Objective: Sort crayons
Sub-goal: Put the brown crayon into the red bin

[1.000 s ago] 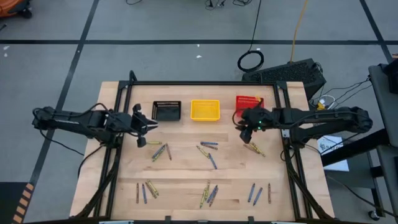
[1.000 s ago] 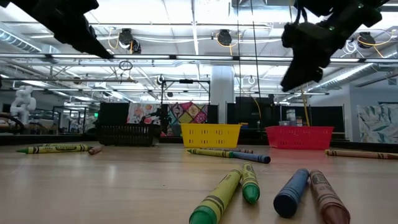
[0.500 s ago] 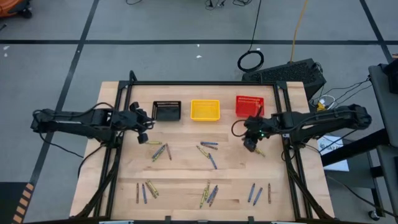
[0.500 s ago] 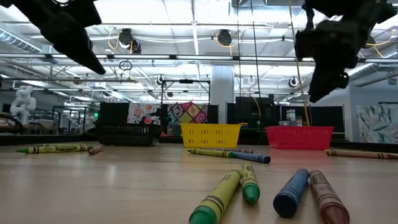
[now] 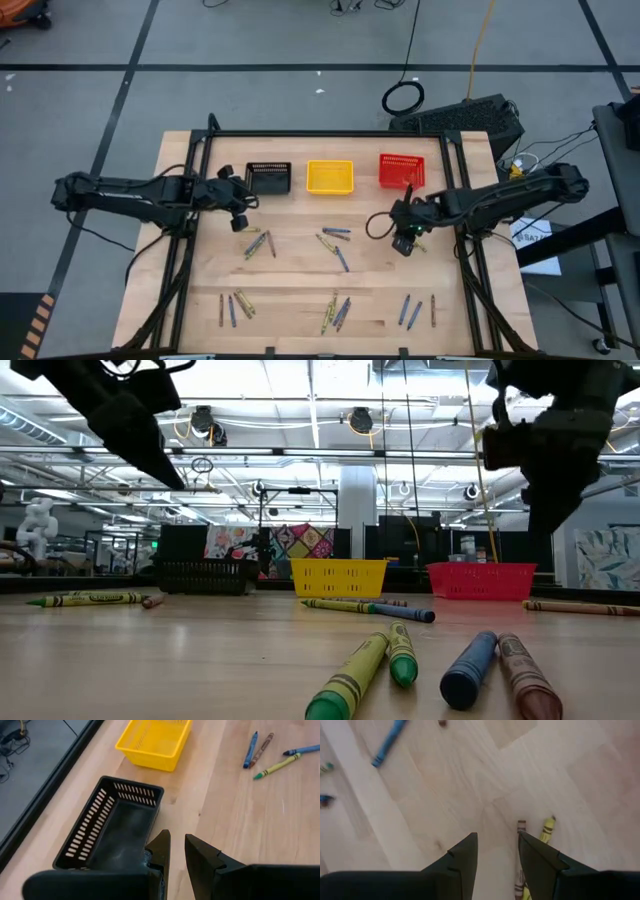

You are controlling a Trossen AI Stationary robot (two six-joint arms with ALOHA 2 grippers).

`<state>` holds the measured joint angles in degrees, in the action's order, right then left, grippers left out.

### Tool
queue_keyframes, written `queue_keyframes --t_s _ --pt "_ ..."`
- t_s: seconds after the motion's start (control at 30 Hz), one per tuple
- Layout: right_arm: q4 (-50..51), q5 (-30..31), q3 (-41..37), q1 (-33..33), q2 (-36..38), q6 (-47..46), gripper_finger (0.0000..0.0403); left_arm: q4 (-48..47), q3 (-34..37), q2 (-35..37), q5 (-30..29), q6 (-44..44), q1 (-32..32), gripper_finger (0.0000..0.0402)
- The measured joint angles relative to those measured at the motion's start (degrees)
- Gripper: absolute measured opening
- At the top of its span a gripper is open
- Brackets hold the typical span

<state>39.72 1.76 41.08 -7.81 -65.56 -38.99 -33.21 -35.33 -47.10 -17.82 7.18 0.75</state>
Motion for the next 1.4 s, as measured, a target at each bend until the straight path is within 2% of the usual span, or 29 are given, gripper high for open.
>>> queue_keyframes --t_s 0.6,1.4 --pt "-0.5 0.1 0.0 -0.6 -11.1 2.8 0.0128 -0.1 0.0 -1.3 0.0 0.0 0.0 0.0063" --pt "-2.2 1.8 0.0 -0.6 -14.3 3.8 0.0128 -0.2 0.0 -1.3 0.1 0.0 0.0 0.0063"
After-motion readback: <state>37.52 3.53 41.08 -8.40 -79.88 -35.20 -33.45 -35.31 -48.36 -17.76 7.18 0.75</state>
